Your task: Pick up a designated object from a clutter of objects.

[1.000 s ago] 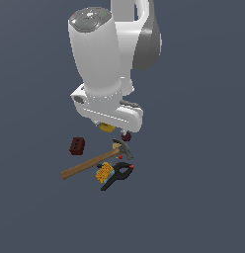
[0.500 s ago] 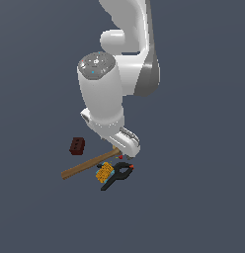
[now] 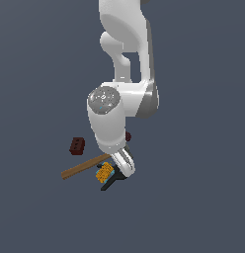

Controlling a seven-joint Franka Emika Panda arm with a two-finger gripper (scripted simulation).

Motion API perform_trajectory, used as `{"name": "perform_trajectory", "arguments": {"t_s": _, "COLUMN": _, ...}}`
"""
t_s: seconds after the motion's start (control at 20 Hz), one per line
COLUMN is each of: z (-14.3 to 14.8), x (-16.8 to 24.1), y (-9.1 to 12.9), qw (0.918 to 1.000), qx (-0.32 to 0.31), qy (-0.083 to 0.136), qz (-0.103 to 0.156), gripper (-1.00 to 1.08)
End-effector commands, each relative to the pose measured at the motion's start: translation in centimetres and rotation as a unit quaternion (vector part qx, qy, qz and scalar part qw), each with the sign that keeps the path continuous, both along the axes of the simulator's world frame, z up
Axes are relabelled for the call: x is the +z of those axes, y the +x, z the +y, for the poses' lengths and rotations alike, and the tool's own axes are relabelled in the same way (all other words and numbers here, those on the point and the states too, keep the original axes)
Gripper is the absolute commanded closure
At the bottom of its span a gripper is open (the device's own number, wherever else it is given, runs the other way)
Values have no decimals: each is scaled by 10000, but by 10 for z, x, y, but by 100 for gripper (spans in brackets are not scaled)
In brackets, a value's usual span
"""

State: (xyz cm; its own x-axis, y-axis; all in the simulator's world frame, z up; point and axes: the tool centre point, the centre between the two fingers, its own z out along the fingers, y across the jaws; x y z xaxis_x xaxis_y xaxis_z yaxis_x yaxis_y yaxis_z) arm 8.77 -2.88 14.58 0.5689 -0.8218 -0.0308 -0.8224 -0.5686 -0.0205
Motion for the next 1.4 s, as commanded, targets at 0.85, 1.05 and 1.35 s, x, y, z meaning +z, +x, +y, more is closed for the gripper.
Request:
{"name": "perform_trajectory", "arguments": {"t_s": 0.85, "z": 2, "x": -76, "y": 14, "qw": 9870, "qx": -1600, "qy": -181, "qz": 27, "gripper": -92}}
{"name": "perform_trajectory", "arguments": {"t_s": 1.05, "z": 2, "x": -76, "y": 14, "qw": 9871, "qx": -1590, "qy": -181, "qz": 31, "gripper": -92}}
{"name": "perform_trajectory", "arguments": {"t_s": 1.35, "z": 2, "x": -94, "y": 13, "qw": 9869, "qx": -1600, "qy": -181, "qz": 30, "gripper": -92}}
